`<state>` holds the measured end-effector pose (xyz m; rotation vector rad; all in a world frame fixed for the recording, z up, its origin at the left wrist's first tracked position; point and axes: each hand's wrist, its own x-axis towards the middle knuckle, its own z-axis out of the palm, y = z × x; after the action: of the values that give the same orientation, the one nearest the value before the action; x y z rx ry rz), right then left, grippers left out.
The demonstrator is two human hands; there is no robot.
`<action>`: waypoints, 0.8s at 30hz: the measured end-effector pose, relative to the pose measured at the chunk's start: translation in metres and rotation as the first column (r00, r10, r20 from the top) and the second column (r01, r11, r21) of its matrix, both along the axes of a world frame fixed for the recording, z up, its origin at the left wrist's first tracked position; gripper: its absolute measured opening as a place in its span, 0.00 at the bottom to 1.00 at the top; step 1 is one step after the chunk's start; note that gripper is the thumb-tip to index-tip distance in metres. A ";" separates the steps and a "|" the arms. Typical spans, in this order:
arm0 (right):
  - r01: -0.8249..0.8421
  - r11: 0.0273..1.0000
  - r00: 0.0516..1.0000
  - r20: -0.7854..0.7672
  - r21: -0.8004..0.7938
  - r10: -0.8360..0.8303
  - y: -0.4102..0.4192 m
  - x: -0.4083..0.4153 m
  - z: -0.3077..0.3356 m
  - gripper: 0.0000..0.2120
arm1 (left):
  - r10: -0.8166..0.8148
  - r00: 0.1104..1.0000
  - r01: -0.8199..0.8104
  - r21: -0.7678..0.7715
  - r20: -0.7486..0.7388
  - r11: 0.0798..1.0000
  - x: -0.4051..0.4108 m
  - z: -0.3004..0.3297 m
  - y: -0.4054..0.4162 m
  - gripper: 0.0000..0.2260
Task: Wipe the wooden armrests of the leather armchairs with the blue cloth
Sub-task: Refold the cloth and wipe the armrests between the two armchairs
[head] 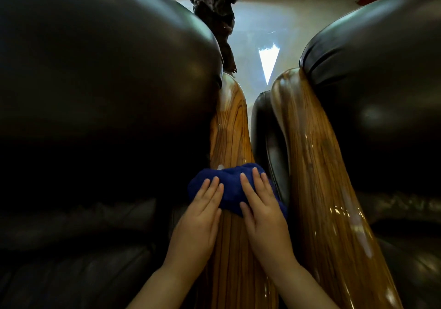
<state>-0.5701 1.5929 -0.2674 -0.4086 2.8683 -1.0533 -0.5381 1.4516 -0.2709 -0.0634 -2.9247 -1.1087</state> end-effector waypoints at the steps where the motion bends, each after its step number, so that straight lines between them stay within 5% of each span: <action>1: -0.012 1.000 1.000 0.010 0.011 0.012 0.000 -0.003 0.000 0.29 | -0.009 1.000 0.009 -0.032 0.012 0.999 -0.001 0.000 0.000 0.23; 11: -0.017 1.000 0.997 0.070 -0.022 0.019 -0.021 -0.089 0.008 0.26 | -0.002 0.998 0.011 -0.160 0.060 0.987 -0.078 0.015 -0.005 0.26; 17: 0.028 0.999 0.996 0.085 -0.025 -0.025 -0.018 -0.105 0.022 0.26 | -0.029 0.991 0.025 0.033 0.128 0.999 -0.092 0.028 -0.014 0.23; 24: 0.090 0.995 0.995 -0.041 -0.040 -0.091 -0.010 -0.094 0.025 0.20 | 0.085 0.990 -0.087 -0.009 -0.111 0.996 -0.077 0.019 -0.016 0.19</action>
<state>-0.6637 1.5829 -0.2426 -0.3096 2.9337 -1.1280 -0.6156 1.4355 -0.2517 0.0012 -2.8095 -1.0376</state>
